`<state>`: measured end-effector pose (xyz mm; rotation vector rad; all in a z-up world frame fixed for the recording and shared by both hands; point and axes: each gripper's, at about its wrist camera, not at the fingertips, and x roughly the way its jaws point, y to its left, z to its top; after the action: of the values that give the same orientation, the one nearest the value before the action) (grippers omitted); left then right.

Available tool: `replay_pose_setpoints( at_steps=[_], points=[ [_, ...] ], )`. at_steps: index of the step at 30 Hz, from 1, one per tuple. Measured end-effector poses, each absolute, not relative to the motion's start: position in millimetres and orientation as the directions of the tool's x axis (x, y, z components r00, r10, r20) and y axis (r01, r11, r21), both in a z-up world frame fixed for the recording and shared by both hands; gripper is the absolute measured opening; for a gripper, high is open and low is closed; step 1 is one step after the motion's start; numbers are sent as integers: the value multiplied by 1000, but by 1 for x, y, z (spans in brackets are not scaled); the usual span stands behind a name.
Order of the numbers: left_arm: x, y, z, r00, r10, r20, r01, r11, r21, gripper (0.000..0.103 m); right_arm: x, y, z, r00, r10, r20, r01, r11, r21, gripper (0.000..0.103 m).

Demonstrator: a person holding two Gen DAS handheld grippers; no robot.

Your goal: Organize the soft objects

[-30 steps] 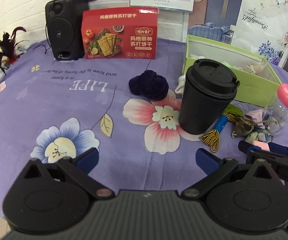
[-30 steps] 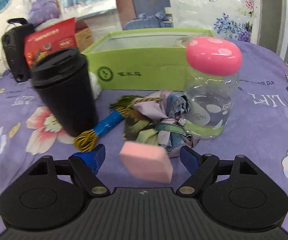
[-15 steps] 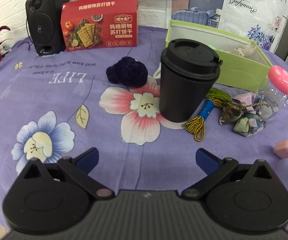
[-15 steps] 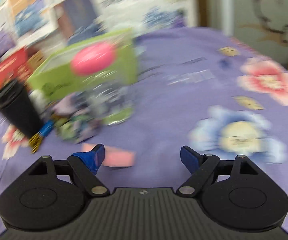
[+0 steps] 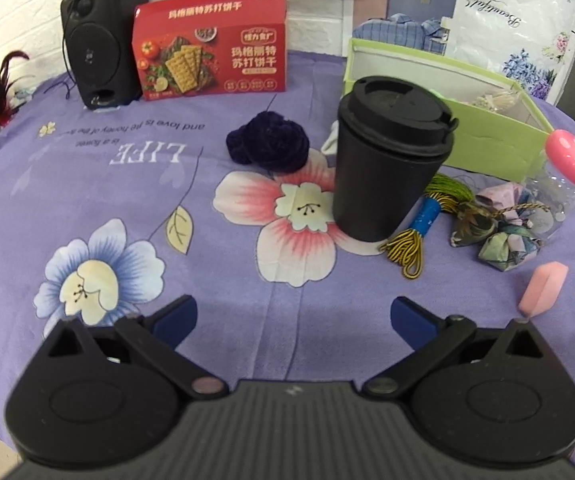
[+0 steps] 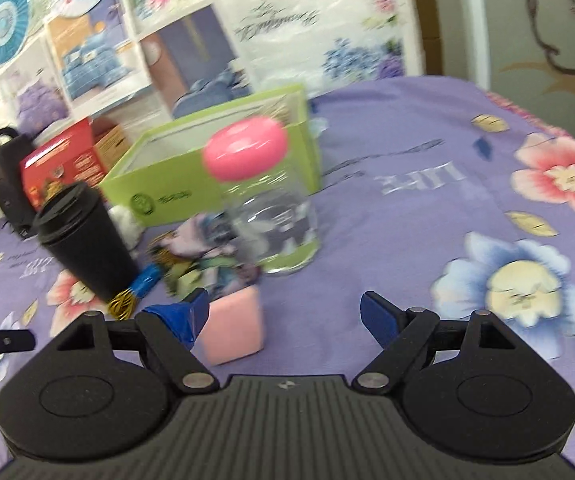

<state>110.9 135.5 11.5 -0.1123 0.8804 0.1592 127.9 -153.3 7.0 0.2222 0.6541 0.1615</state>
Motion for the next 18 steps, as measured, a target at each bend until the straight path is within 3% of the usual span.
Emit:
replay_pose_setpoints(
  at_steps=[18],
  points=[
    [137, 152, -7, 573, 127, -810, -225, 974, -6, 103, 165, -93, 10, 709, 393, -585, -297, 919, 258, 69]
  ],
)
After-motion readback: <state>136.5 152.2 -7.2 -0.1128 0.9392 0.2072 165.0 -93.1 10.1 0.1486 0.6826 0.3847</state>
